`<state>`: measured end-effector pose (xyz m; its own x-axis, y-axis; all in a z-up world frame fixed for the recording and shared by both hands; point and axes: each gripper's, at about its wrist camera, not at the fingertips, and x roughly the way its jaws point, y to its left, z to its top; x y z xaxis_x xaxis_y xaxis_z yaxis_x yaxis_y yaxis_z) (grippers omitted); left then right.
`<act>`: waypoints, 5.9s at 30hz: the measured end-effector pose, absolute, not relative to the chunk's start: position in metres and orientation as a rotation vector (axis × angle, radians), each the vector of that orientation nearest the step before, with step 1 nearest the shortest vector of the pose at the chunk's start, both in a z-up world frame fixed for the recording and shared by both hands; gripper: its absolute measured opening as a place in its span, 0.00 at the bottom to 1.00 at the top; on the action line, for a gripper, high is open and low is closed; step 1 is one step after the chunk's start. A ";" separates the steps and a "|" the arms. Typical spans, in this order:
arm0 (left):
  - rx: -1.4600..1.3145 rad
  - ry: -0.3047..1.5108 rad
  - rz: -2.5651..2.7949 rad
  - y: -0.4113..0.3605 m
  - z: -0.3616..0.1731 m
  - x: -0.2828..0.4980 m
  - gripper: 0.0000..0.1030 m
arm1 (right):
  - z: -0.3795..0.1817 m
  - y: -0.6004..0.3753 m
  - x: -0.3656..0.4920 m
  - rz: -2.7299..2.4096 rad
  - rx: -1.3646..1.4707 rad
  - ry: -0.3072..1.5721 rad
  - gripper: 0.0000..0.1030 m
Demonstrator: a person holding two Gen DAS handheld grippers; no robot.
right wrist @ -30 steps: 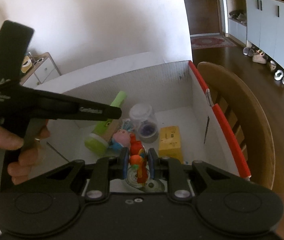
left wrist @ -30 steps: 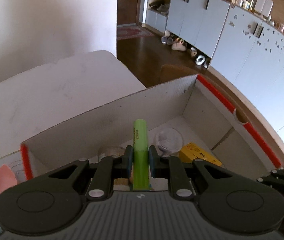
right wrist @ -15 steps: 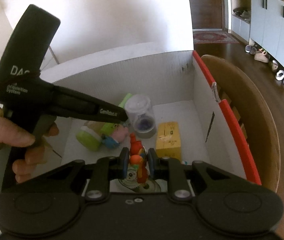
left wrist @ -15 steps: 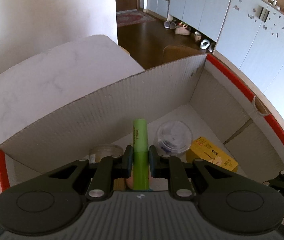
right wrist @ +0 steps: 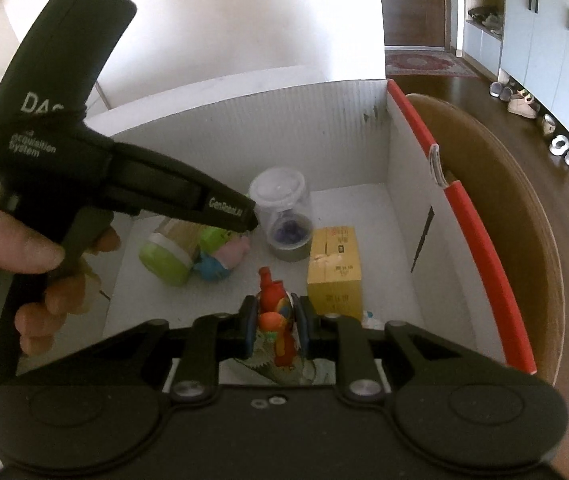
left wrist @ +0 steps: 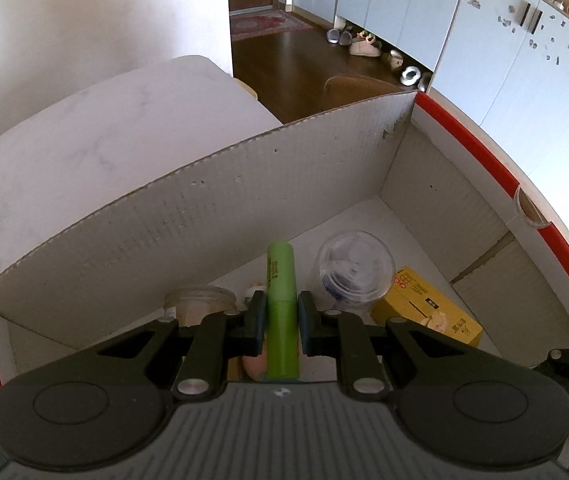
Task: Organize rigid objects
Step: 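Lower the orange figure into the shoebox and open the right tool while the left tool lowers the highlighter, then release the highlighter with the left tool and withdraw both tools from the shoebox, then grasp the white glue stick with the right tool while the left tool grasps the pink binder clip, then carry the glue stick and the pink binder clip over the shoebox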
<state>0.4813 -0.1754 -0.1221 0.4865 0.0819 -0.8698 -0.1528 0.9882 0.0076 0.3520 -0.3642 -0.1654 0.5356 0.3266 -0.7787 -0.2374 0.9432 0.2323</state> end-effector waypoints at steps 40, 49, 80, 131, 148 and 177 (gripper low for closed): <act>-0.152 0.875 0.096 -0.161 -0.050 0.375 0.16 | -0.118 -0.359 0.305 0.342 0.103 0.857 0.67; -0.206 0.828 0.104 -0.140 -0.041 0.331 0.34 | -0.101 -0.342 0.292 0.328 0.115 0.813 0.81; -0.263 0.778 0.382 0.042 -0.074 0.223 0.80 | -0.076 -0.158 0.279 0.395 0.138 0.789 0.97; -0.275 0.810 0.543 0.106 -0.159 0.268 0.80 | -0.173 -0.071 0.385 -0.010 0.071 1.025 0.86; -0.306 0.809 0.613 0.126 -0.155 0.247 0.80 | -0.193 -0.062 0.366 0.023 0.013 1.077 0.73; -0.302 0.812 0.537 0.128 -0.145 0.223 0.52 | -0.154 -0.088 0.306 0.224 -0.015 0.926 0.16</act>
<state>0.2226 0.1277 -0.1447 0.5657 0.3364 -0.7528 -0.5609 0.8262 -0.0523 0.3062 -0.0877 -0.1544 0.5798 0.1849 -0.7935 -0.1975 0.9768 0.0833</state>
